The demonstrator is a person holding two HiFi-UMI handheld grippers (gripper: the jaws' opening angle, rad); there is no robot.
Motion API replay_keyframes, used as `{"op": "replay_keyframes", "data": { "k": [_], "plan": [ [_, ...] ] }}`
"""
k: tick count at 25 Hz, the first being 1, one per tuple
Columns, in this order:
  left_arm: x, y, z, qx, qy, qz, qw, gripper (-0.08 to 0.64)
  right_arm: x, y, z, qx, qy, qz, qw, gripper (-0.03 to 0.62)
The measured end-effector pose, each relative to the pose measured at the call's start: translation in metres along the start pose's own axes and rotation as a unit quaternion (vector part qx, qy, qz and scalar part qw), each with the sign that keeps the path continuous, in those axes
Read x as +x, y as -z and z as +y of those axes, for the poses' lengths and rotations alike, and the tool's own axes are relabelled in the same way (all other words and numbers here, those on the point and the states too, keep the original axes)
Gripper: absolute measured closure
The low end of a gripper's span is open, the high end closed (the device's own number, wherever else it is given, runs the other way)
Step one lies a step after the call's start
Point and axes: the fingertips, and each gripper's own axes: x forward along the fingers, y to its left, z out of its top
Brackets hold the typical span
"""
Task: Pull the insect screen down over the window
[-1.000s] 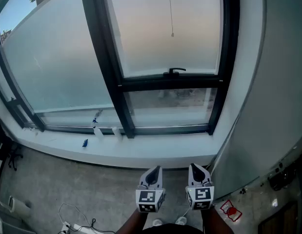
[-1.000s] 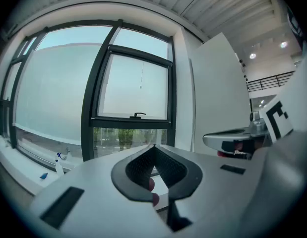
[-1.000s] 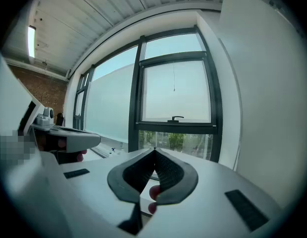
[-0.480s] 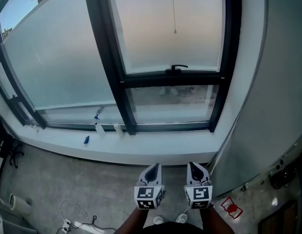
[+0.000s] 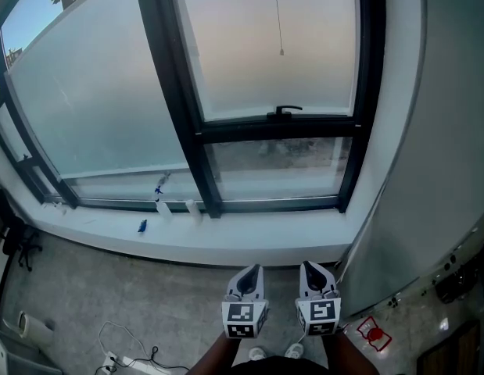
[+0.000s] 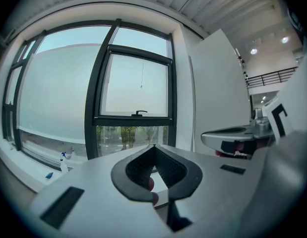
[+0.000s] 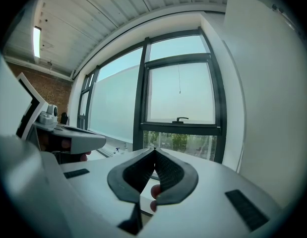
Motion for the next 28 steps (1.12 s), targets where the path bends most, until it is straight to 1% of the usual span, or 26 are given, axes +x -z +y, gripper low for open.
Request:
{"op": "replay_keyframes", "data": {
  "k": [3, 9, 14, 16, 19, 21, 24, 28],
  "plan": [
    [0.0, -0.006, -0.003, -0.002, -0.002, 0.001, 1.0, 0.557, 0.001, 0.002, -0.002, 0.001, -0.002, 0.001, 1.0, 0.589],
    [0.007, -0.004, -0.016, 0.002, 0.005, 0.011, 0.9999, 0.557, 0.001, 0.006, -0.007, 0.005, -0.014, 0.006, 1.0, 0.589],
    [0.015, -0.004, -0.038, 0.026, 0.022, 0.01, 0.9994, 0.557, -0.005, 0.01, -0.017, 0.018, -0.011, 0.01, 1.0, 0.589],
    [0.018, -0.002, -0.04, 0.032, 0.018, 0.012, 0.9993, 0.557, -0.007, 0.01, -0.024, 0.013, -0.005, 0.003, 1.0, 0.589],
    [0.021, -0.005, -0.044, 0.021, 0.012, 0.016, 0.9996, 0.557, -0.009, 0.008, -0.037, 0.018, 0.003, -0.007, 1.0, 0.589],
    [0.025, -0.007, -0.046, 0.016, 0.008, 0.012, 0.9998, 0.557, -0.007, 0.006, -0.044, 0.018, -0.001, -0.012, 1.0, 0.589],
    [0.032, -0.003, -0.045, 0.027, -0.002, 0.015, 0.9995, 0.557, -0.004, 0.005, -0.053, 0.011, -0.006, -0.017, 1.0, 0.589],
    [0.036, -0.008, -0.044, 0.026, -0.019, 0.008, 0.9994, 0.557, -0.003, 0.006, -0.058, 0.006, -0.016, -0.016, 1.0, 0.589]
  ]
}}
